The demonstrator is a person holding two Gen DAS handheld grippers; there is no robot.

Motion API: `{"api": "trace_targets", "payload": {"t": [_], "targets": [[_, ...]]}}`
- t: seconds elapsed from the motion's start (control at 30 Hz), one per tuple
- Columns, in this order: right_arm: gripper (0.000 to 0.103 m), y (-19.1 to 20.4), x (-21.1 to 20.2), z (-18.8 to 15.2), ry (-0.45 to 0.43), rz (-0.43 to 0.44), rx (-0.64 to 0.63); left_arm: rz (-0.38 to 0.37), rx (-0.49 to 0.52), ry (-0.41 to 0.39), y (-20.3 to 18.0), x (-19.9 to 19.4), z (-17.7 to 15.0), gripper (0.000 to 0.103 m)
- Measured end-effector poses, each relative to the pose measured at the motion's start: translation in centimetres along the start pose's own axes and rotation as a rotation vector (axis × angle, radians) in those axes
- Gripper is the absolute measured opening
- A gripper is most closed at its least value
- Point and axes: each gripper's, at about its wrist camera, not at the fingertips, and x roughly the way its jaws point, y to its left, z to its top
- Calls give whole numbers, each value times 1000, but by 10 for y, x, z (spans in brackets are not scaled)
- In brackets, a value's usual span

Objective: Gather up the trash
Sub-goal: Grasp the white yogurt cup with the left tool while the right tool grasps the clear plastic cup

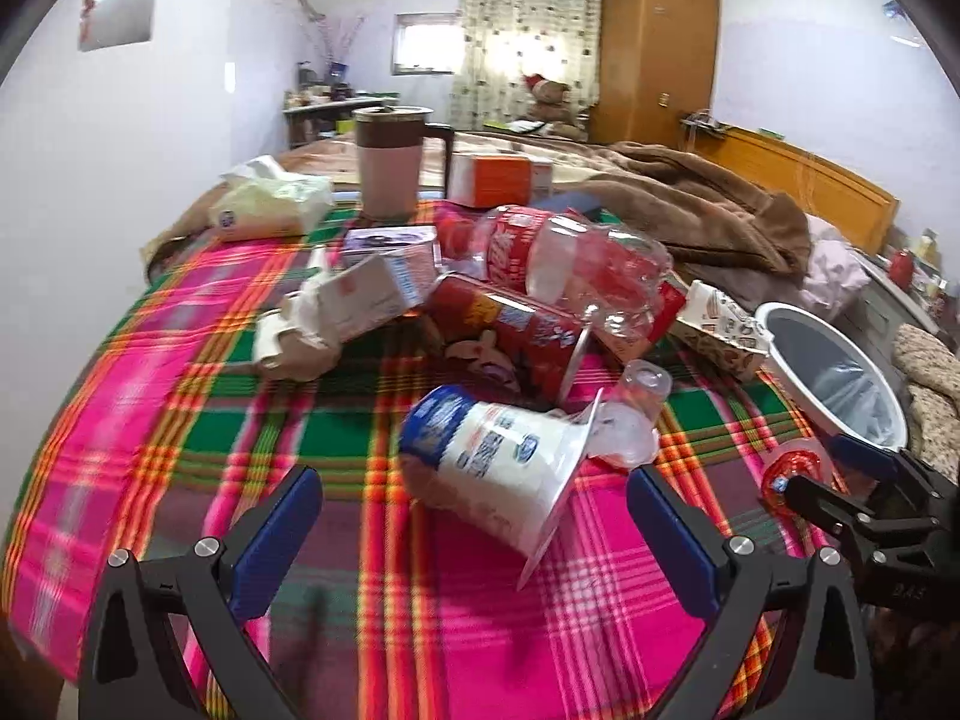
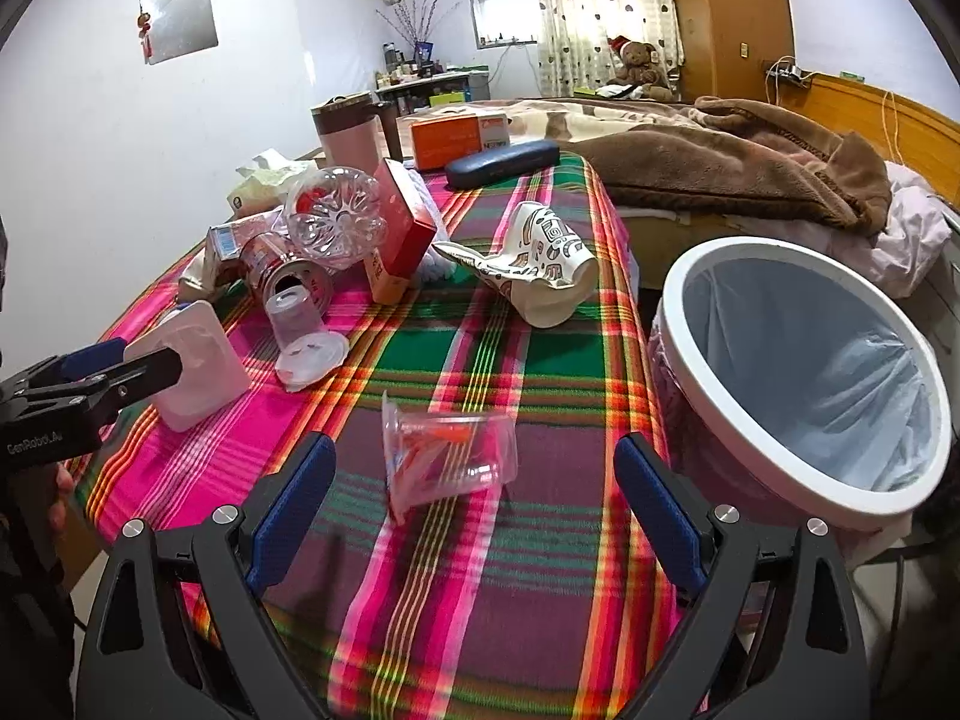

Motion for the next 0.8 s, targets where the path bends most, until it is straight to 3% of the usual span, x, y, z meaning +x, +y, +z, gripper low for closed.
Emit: {"api": "trace_targets", "payload": {"t": [0.07,0.23,0.37,0.43,0.53,0.67,0.8], "targets": [[95,0,4,2,2,14,-3,2,16,9,0,6,3,103],[72,0,9,4,19,9,-28,-6,42,4,-1,11,7,103],[64,-1,9,5,22,27,-24,-32,42,10,2,14,11,97],[50,-1,11,6,27,29,-28,-61,39,12,4,14,10,91],[48,-2,14,7,33,29,-26,-85,22,31,7,17,10,78],[44,-2,16,8,34,31,-22,-85,18,27,7,16,8,69],[44,-2,17,10,29,37,-21,-83,13,28,6,14,8,69]]}}
